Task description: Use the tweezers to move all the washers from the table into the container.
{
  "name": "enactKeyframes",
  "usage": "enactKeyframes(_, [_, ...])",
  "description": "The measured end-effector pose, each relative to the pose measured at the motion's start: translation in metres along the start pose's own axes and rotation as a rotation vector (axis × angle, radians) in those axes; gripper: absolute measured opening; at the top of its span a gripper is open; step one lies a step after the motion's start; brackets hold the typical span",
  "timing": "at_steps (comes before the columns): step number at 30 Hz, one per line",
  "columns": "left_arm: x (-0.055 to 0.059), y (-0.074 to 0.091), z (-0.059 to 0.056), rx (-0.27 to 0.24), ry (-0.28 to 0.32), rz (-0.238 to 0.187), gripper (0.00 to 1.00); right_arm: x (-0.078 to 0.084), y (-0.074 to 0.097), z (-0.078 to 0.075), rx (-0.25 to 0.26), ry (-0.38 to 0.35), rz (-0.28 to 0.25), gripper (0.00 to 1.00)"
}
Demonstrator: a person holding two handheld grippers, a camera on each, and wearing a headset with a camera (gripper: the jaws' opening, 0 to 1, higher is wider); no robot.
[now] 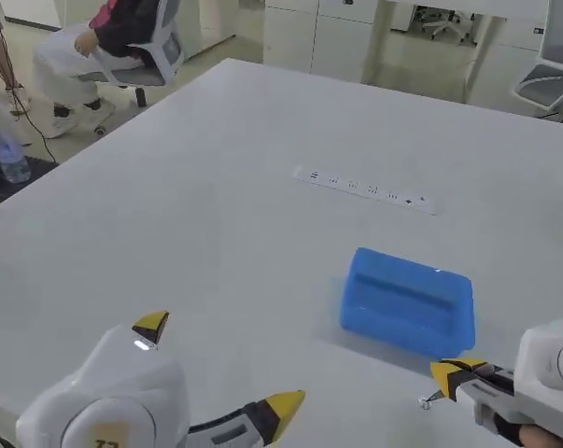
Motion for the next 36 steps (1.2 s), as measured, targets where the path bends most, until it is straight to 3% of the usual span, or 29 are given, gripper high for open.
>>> enactKeyframes(8, [0.001,-0.001,-0.001,0.002,-0.004,0.005,0.99,0.001,-0.003,0.003,0.003,0.022,0.019,0.03])
enactKeyframes(17, [0.001,-0.001,-0.001,0.002,-0.006,0.010,0.99,-0.002,-0.006,0.006,0.020,0.063,-0.007,0.02])
enactKeyframes(21, [0.002,-0.001,0.000,-0.005,-0.011,0.012,0.99,-0.001,-0.007,0.003,0.027,0.043,-0.018,0.02])
enactKeyframes(28, [0.004,-0.002,-0.003,0.014,-0.005,0.023,0.99,-0.003,-0.008,0.001,0.018,0.020,0.021,0.02])
enactKeyframes(36, [0.004,-0.002,-0.003,0.023,0.004,0.024,0.99,-0.025,0.006,0.006,0.002,0.042,-0.026,0.02])
Point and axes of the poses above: the centre of the closed fingertips' face, and the gripper's own axes: y roughly backward along the fingers, z roughly to its left, x roughly out of its underside, the point moved 3 cm from there along y, roughly backward along the fingers, and after that the axes turned 5 degrees about -x, right-handed, at the moved point
